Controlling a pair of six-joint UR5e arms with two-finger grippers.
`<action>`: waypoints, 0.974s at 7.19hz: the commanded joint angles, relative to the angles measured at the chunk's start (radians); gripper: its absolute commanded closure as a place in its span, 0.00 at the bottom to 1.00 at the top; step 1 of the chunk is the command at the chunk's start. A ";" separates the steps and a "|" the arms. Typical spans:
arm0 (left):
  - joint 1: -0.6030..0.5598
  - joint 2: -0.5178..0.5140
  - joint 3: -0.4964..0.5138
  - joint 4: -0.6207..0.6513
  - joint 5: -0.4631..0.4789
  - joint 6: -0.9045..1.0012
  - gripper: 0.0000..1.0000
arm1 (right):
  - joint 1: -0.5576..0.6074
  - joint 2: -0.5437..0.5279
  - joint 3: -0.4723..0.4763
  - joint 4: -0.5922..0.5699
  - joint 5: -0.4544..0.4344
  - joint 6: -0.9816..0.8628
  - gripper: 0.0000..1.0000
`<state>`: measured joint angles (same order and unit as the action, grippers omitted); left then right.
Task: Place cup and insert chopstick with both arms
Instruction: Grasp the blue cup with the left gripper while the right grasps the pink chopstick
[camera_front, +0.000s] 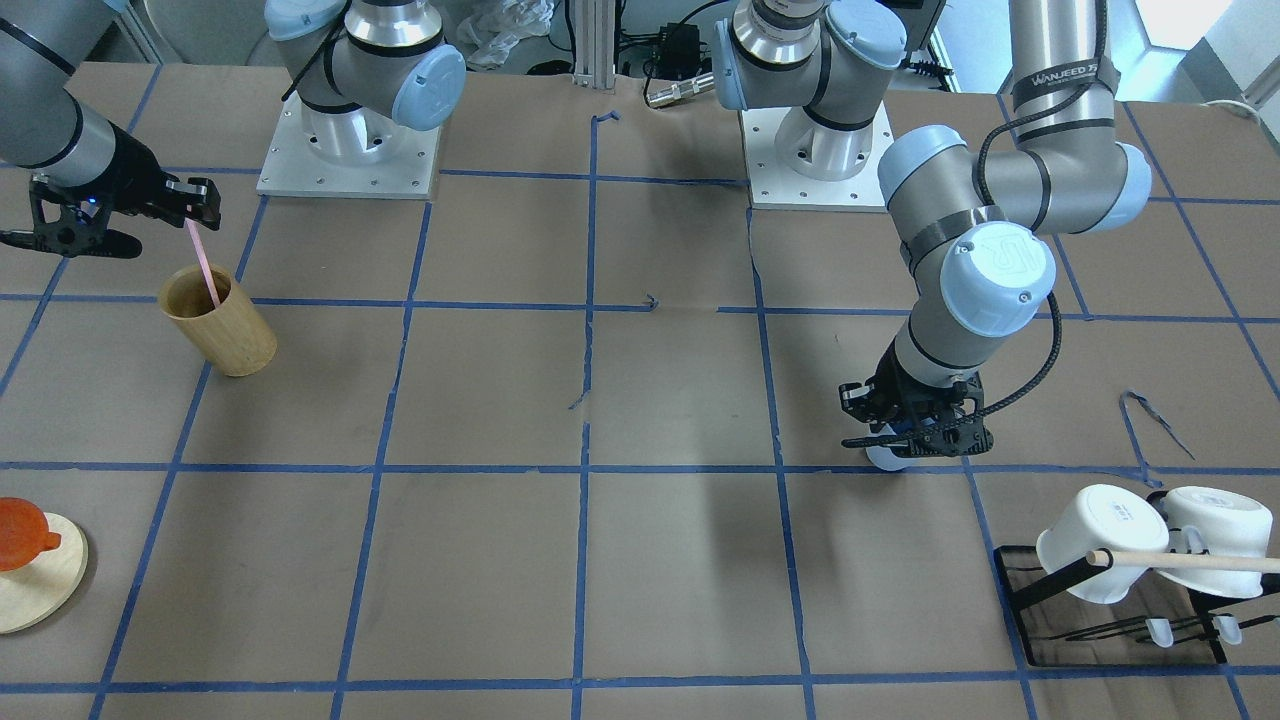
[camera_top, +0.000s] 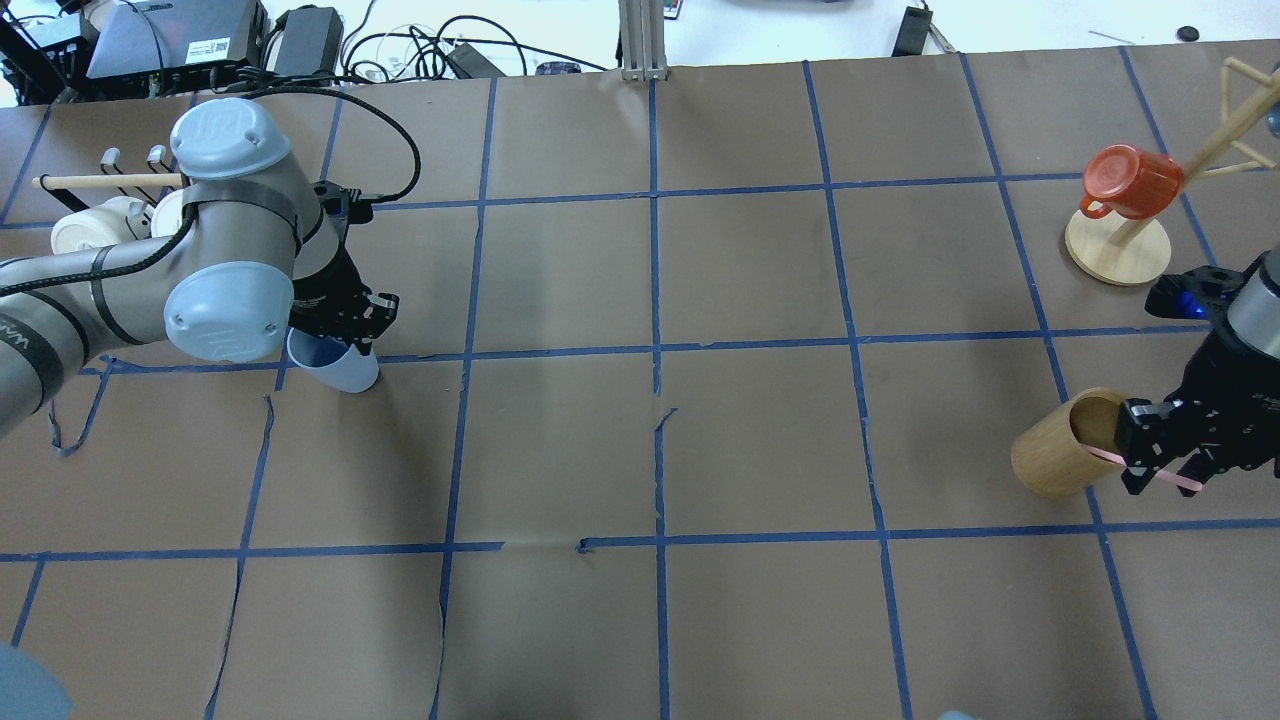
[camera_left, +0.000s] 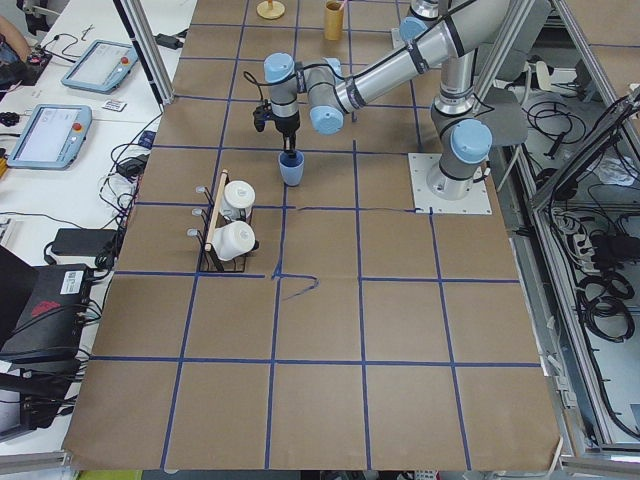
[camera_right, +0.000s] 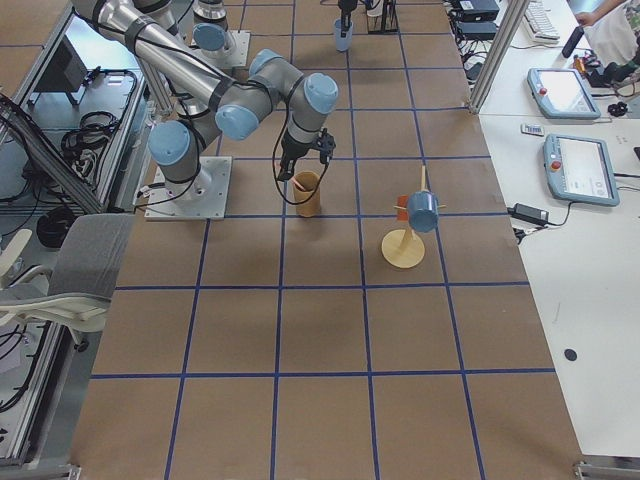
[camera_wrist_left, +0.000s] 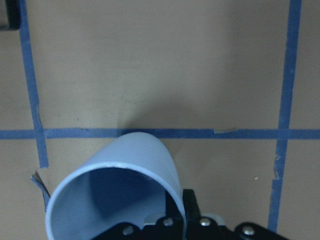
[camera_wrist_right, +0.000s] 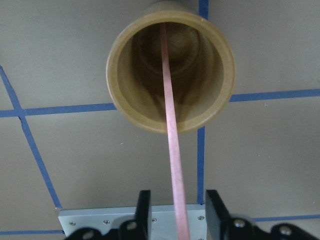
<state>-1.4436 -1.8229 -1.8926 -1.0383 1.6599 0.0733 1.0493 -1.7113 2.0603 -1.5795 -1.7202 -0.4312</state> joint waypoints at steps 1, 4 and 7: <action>-0.068 0.011 0.045 -0.011 0.001 -0.192 1.00 | 0.000 -0.002 -0.006 0.023 -0.028 -0.003 0.79; -0.258 -0.025 0.124 -0.023 -0.012 -0.569 1.00 | 0.000 -0.013 -0.022 0.024 -0.019 -0.001 0.90; -0.389 -0.137 0.340 -0.044 -0.101 -0.875 1.00 | 0.006 -0.002 -0.193 0.212 0.037 -0.003 0.93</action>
<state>-1.7966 -1.9054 -1.6754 -1.0632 1.6150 -0.7019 1.0530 -1.7180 1.9421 -1.4504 -1.7182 -0.4343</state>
